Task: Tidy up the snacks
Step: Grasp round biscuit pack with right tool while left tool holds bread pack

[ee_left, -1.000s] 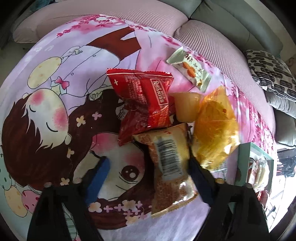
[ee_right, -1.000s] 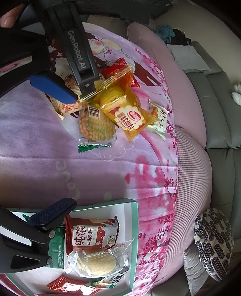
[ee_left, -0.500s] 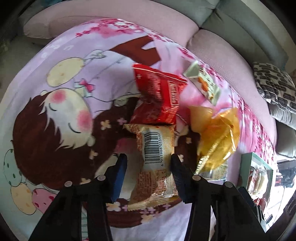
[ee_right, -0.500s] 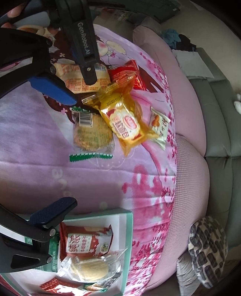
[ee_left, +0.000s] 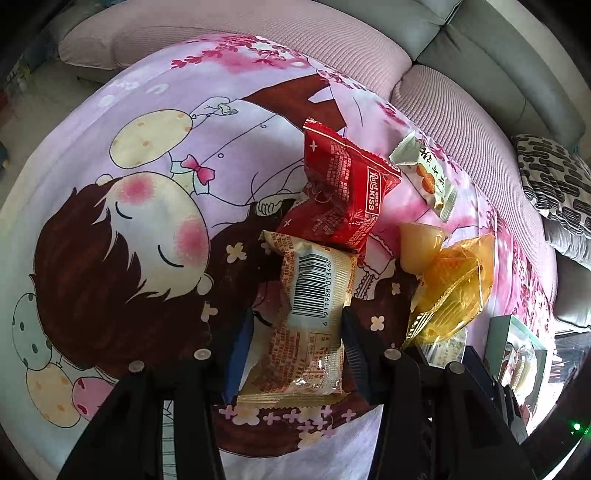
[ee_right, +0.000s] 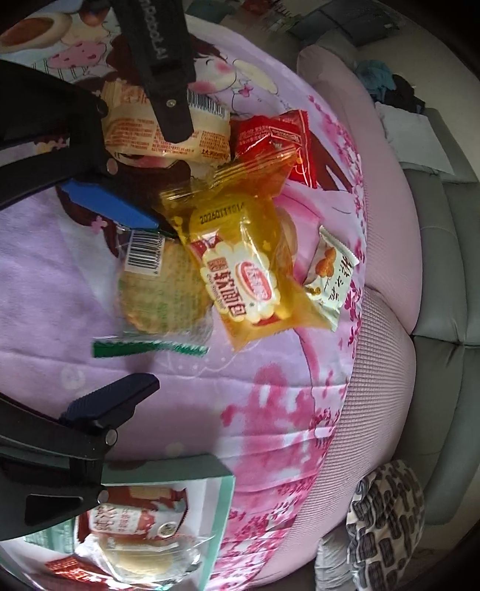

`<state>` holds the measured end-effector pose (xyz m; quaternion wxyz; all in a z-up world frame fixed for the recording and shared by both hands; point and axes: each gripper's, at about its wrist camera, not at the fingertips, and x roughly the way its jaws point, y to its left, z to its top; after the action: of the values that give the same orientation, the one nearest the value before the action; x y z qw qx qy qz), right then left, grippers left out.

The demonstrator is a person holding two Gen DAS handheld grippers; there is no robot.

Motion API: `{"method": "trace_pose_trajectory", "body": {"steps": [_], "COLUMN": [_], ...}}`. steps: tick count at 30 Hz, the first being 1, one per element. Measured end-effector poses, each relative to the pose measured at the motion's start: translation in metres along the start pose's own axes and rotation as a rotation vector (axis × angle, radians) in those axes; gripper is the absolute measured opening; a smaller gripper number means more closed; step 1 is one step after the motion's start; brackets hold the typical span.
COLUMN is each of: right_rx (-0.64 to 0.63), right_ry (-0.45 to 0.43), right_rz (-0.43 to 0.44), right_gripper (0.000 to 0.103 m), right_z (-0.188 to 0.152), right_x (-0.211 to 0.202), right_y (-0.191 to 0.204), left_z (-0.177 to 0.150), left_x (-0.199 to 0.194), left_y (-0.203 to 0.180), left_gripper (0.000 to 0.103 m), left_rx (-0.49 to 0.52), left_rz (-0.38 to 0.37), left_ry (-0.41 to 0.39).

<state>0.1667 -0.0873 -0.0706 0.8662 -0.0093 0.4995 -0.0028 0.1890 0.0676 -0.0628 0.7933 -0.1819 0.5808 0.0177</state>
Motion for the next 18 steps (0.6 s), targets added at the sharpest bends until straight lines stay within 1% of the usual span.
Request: {"method": "trace_pose_trajectory", "body": {"steps": [3, 10, 18], "right_rx": [-0.007, -0.021, 0.002], "right_ry": [-0.005, -0.014, -0.013], "right_rz": [0.0, -0.01, 0.013], "right_gripper": [0.077, 0.076, 0.076], "right_z": [0.002, 0.002, 0.003], "right_x": [0.004, 0.01, 0.012], "right_y": [0.002, 0.006, 0.001], "left_z": [0.002, 0.001, -0.003], "left_x": [0.006, 0.017, 0.02], "left_y": [-0.006, -0.014, -0.02], "left_gripper": [0.051, 0.051, 0.053], "left_rx": [0.003, 0.025, 0.046], "left_rz": [-0.002, 0.017, 0.044], "left_ry": [0.006, 0.021, 0.019]}}
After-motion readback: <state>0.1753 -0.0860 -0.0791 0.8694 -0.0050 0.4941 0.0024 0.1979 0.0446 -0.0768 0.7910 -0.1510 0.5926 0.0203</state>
